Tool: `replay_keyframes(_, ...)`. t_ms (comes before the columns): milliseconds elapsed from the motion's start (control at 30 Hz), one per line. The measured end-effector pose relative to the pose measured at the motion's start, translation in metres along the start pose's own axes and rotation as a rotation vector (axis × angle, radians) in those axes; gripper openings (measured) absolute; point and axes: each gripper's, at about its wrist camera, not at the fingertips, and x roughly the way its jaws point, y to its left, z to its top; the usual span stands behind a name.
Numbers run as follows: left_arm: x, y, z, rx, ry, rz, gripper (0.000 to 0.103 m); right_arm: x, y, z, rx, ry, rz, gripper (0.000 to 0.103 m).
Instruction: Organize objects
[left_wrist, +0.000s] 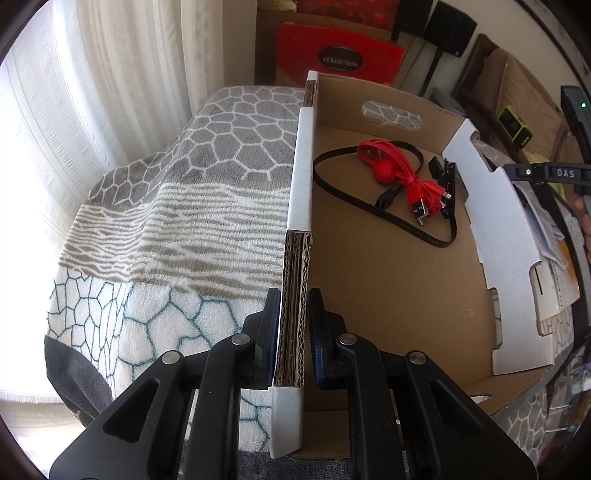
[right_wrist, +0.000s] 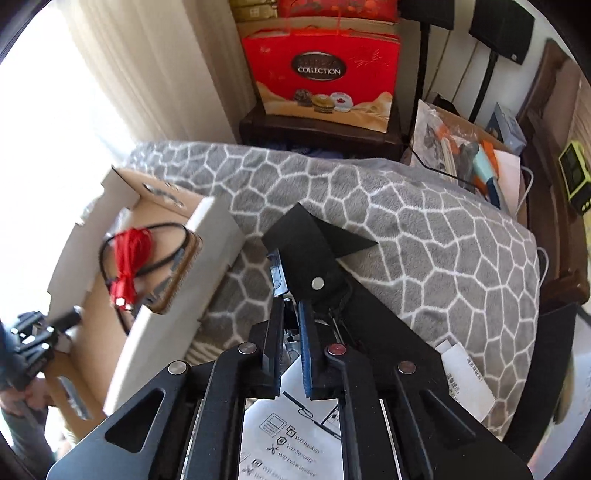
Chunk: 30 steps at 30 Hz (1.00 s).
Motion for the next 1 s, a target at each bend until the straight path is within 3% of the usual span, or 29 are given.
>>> replay_keyframes(233, 0.0, 0.001, 0.0, -0.001, -0.001, 0.0, 0.013, 0.001, 0.009, -0.001, -0.051, 0.018, -0.074, 0.007)
replay_keyframes(333, 0.0, 0.001, 0.0, 0.0, 0.0, -0.001, 0.013, 0.008, 0.01, -0.004, -0.066, 0.041, -0.094, 0.015)
replay_keyframes(400, 0.0, 0.001, 0.0, 0.0, 0.0, 0.0, 0.013, 0.013, 0.014, -0.006, -0.085, 0.041, -0.109, 0.035)
replay_keyframes(567, 0.0, 0.001, 0.0, -0.002, 0.0, -0.001, 0.013, 0.027, 0.027, -0.009, -0.15, 0.068, -0.152, 0.033)
replay_keyframes(633, 0.0, 0.001, 0.0, -0.003, 0.0, -0.001, 0.013, 0.032, 0.028, -0.009, -0.153, 0.079, -0.17, 0.018)
replay_keyframes(1000, -0.001, 0.001, 0.0, -0.004, 0.0, -0.002, 0.013, -0.004, 0.022, 0.003, -0.065, -0.036, -0.119, 0.018)
